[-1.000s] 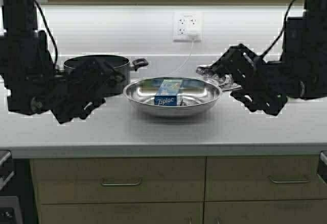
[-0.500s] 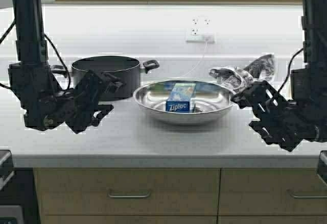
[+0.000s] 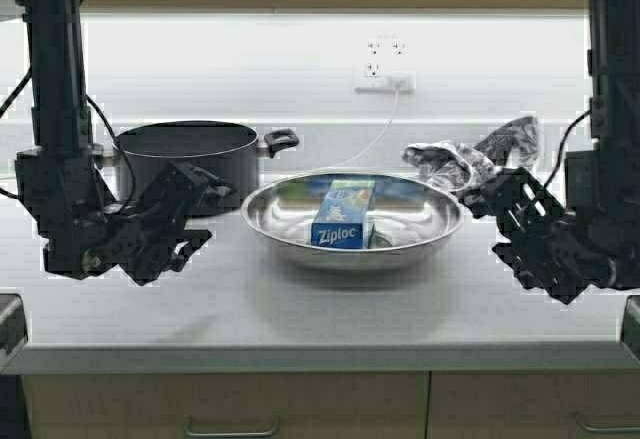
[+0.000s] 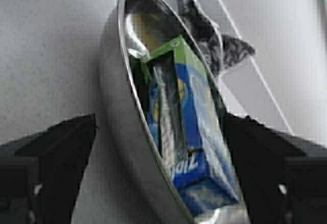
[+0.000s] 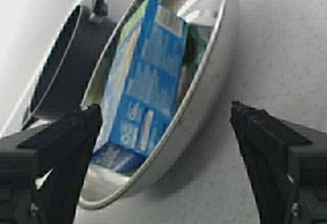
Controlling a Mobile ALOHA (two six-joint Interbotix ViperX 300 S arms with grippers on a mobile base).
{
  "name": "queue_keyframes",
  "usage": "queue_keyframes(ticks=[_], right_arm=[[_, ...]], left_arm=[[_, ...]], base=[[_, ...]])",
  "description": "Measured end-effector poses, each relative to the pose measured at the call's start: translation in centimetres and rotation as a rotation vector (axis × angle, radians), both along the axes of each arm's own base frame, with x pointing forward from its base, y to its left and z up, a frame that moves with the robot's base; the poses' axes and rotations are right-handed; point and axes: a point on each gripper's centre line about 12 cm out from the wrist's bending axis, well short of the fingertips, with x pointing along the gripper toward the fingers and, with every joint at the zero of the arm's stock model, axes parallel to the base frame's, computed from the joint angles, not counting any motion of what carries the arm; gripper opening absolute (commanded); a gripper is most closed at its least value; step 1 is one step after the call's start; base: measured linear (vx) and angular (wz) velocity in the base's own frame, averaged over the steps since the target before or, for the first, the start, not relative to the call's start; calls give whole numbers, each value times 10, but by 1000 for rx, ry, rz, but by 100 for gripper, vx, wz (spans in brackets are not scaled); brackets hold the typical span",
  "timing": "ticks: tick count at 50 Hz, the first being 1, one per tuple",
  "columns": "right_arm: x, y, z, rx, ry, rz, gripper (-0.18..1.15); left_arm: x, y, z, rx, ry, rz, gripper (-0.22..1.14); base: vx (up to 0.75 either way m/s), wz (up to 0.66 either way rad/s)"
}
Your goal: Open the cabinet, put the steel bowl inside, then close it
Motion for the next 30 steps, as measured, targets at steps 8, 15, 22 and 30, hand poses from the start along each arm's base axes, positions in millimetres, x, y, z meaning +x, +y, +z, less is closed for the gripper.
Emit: queue_keyframes(ticks=[8, 15, 22, 30], right_arm=[[1, 4, -12, 36, 25, 17, 103], [3, 5, -18, 45, 28, 30, 103], [10, 8, -20, 62, 14, 35, 103], [29, 7, -26, 118, -13, 34, 102]], left_arm=[[-3, 2, -1, -4, -1, 2, 102], [-4, 4, -1, -5, -1, 6, 102], [0, 5, -4, -9, 3, 11, 102], [22, 2, -15, -46, 54, -5, 102]], base=[[15, -5], [13, 0], [6, 7], [-1, 4]])
